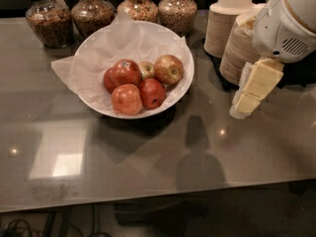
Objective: Pick apple from white bowl
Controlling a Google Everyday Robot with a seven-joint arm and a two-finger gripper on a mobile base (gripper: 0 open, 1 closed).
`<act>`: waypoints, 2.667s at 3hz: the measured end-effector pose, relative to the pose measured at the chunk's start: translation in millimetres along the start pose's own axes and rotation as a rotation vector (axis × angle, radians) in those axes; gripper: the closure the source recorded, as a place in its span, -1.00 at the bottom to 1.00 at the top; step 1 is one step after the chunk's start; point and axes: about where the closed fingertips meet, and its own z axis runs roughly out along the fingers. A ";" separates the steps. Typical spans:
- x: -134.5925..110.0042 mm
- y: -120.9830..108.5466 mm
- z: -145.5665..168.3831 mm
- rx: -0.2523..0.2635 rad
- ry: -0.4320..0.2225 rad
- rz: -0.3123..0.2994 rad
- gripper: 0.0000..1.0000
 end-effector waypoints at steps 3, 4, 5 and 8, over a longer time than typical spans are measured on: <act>-45.9 -24.5 13.3 -0.009 -0.070 -0.086 -1.00; -53.2 -24.8 16.7 -0.007 -0.105 -0.093 -0.86; -63.2 -26.1 22.0 -0.008 -0.161 -0.105 -0.88; -71.9 -32.9 25.8 0.030 -0.218 -0.087 -1.00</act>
Offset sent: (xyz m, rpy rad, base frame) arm 0.0420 0.0544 0.0129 0.0103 -0.0163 0.1358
